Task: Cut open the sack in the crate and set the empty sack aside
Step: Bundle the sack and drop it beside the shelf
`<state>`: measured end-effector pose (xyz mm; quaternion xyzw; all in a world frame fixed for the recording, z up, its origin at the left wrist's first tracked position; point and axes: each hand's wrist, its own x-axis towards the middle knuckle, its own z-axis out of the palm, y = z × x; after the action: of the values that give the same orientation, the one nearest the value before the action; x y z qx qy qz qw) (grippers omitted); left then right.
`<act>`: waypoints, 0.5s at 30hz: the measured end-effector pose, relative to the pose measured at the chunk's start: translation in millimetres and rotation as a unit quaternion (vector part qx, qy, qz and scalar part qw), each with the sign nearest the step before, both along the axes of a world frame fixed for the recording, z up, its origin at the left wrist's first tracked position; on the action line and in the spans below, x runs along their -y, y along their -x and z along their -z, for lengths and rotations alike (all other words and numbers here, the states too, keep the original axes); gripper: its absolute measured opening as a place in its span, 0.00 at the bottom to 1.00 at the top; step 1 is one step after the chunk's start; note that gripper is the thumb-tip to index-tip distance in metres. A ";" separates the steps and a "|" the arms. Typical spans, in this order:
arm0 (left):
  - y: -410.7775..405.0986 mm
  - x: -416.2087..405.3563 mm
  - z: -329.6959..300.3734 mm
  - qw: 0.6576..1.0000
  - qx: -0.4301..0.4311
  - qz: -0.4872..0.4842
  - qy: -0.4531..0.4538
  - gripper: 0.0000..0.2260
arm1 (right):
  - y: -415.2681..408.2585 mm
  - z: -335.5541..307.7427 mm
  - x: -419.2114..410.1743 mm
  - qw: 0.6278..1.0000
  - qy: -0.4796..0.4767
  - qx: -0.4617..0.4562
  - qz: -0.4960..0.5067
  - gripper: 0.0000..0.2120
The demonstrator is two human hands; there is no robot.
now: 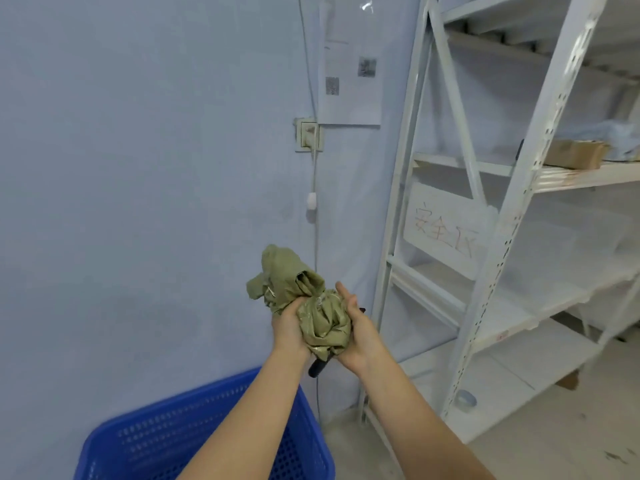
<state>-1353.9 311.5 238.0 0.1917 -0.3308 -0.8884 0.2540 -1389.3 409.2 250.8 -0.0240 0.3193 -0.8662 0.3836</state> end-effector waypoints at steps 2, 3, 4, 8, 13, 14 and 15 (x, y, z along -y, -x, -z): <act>31.9 -20.5 -2.3 0.992 0.040 -0.042 0.108 0.10 | 43.4 3.6 -16.0 0.999 -0.010 -0.033 0.002 0.21; 47.0 -30.5 -3.3 0.985 0.059 -0.042 0.159 0.12 | 63.7 4.5 -23.3 0.998 -0.024 -0.059 -0.002 0.22; 62.7 -39.3 -1.2 0.978 0.070 -0.037 0.194 0.14 | 83.9 5.4 -30.3 0.995 -0.044 -0.087 -0.004 0.23; 117.9 -70.2 7.5 0.951 0.081 -0.020 0.297 0.15 | 156.1 10.3 -53.0 0.974 -0.132 -0.186 -0.004 0.22; 159.0 -81.8 35.7 0.902 0.089 0.016 0.422 0.12 | 206.2 24.7 -68.1 0.935 -0.210 -0.283 -0.037 0.11; 165.0 -80.0 41.7 0.893 0.090 0.029 0.439 0.11 | 214.7 28.9 -69.5 0.933 -0.214 -0.288 -0.041 0.12; 170.6 -78.2 45.4 0.887 0.089 0.049 0.450 0.12 | 223.8 33.2 -71.2 0.931 -0.217 -0.290 -0.041 0.13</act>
<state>-1524.6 389.7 192.7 0.1186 -0.7249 -0.6351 0.2391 -1613.0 480.4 217.6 -0.2034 0.5956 -0.7148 0.3050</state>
